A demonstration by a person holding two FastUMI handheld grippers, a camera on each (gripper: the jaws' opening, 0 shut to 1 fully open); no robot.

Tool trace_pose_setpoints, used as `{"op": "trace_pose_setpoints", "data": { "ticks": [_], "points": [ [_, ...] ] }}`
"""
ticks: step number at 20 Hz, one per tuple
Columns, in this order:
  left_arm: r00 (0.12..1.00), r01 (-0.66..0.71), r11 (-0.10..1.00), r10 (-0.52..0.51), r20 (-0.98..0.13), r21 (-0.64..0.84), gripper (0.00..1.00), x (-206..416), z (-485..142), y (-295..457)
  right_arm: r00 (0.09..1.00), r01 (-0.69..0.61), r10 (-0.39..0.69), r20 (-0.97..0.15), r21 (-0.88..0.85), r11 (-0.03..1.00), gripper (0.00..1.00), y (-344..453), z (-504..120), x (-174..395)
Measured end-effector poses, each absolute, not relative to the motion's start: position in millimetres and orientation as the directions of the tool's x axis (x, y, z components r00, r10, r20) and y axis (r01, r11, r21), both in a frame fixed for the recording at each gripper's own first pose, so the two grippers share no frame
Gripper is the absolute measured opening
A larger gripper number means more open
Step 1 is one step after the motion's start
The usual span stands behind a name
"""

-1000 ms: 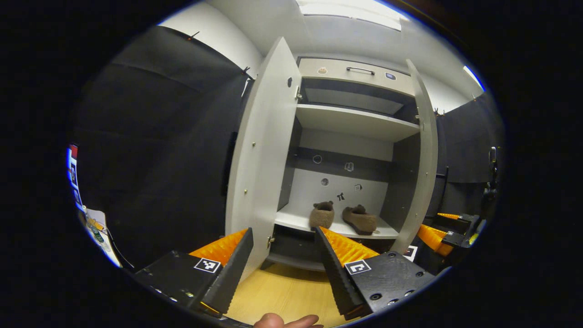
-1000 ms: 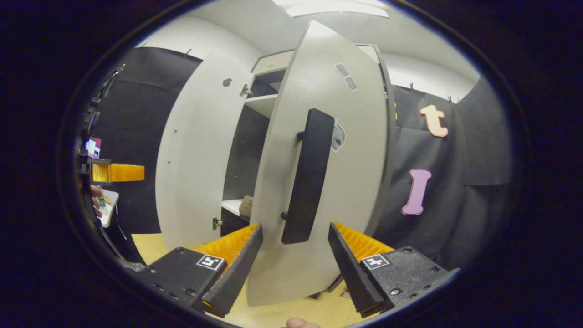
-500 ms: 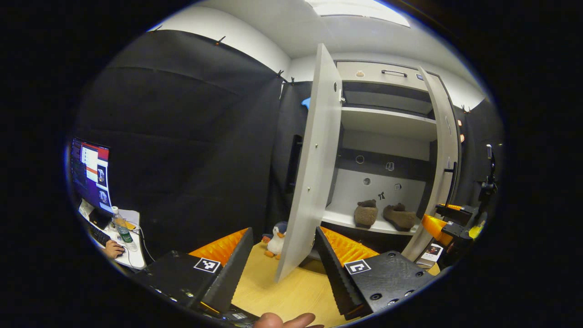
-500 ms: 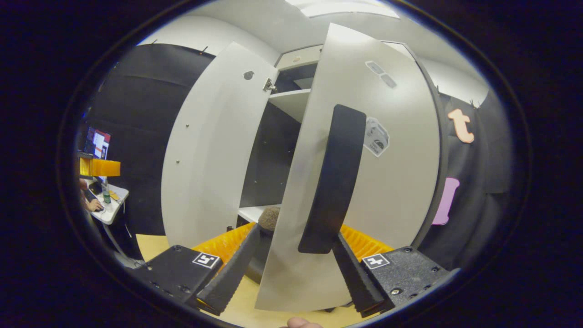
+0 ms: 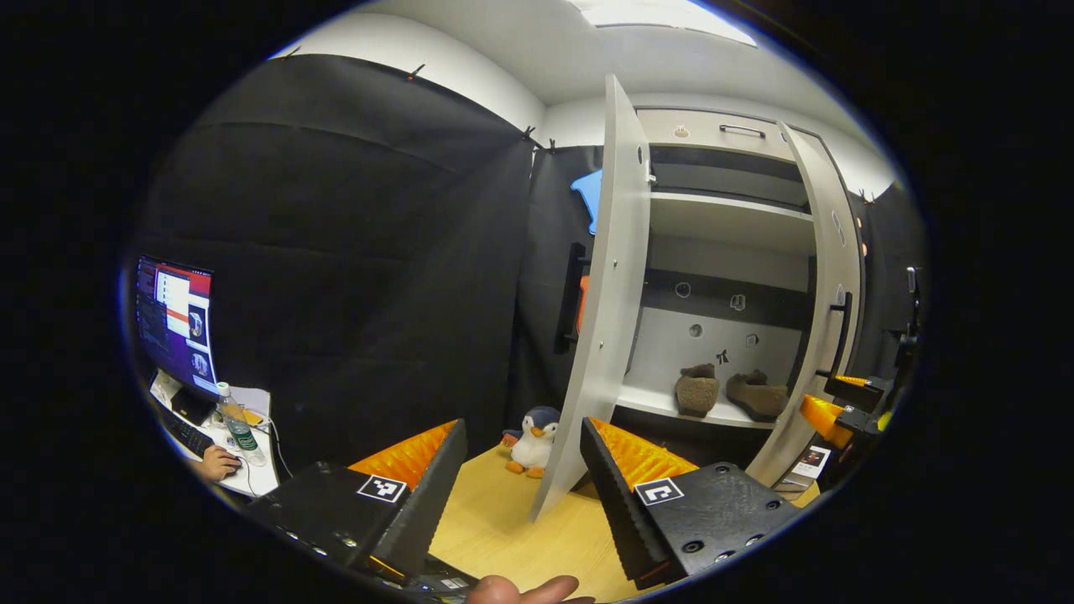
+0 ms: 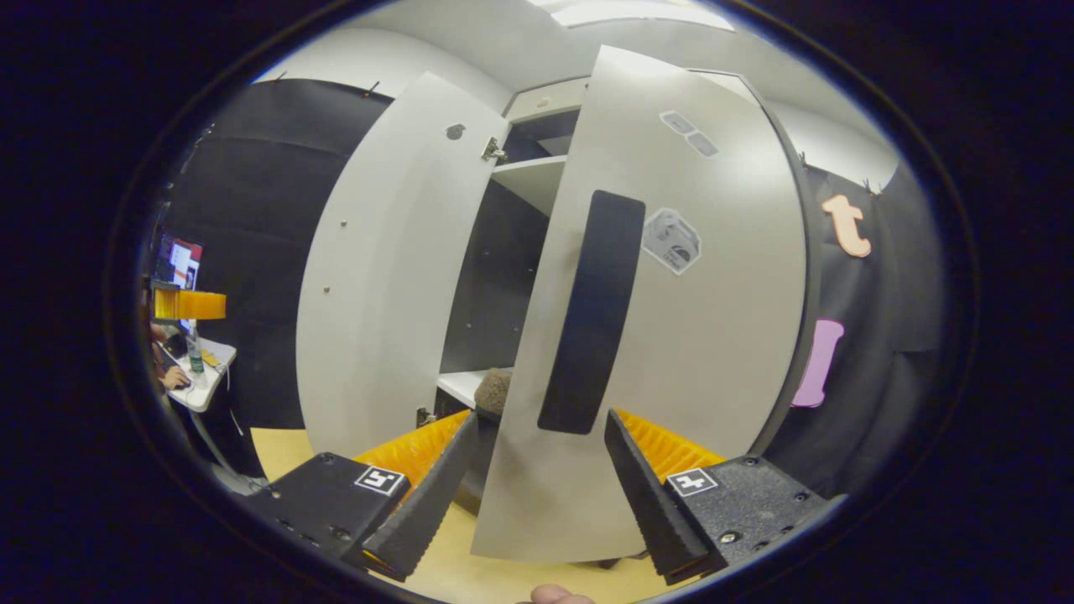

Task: Grab one shoe with the right hand and put it into the shoe cabinet, grab the other shoe with the left hand and put it into the shoe cabinet; then close the right door with the right hand and the left door with the left hand.

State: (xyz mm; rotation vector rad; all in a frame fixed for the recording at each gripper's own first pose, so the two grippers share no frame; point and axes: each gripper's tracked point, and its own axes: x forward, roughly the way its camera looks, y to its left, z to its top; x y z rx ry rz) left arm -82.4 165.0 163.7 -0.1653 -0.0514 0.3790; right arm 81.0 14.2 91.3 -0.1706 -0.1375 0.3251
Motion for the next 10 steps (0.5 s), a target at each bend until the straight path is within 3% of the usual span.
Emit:
{"op": "trace_pose_setpoints", "data": {
  "ticks": [5, 10],
  "points": [
    [0.948, -0.31, 0.94, 0.317, 0.029, -0.144, 0.83, -43, 168, 181, 0.964, -0.239, 0.255, 0.074, -0.18, 0.954, 0.98, -10, 77, 57],
    [0.941, -0.334, 0.933, 0.339, 0.014, -0.136, 0.83, -4, 164, 225, 0.988, -0.142, 0.151, 0.034, -0.186, 0.972, 0.99, -38, 58, 27]
  ]
}}
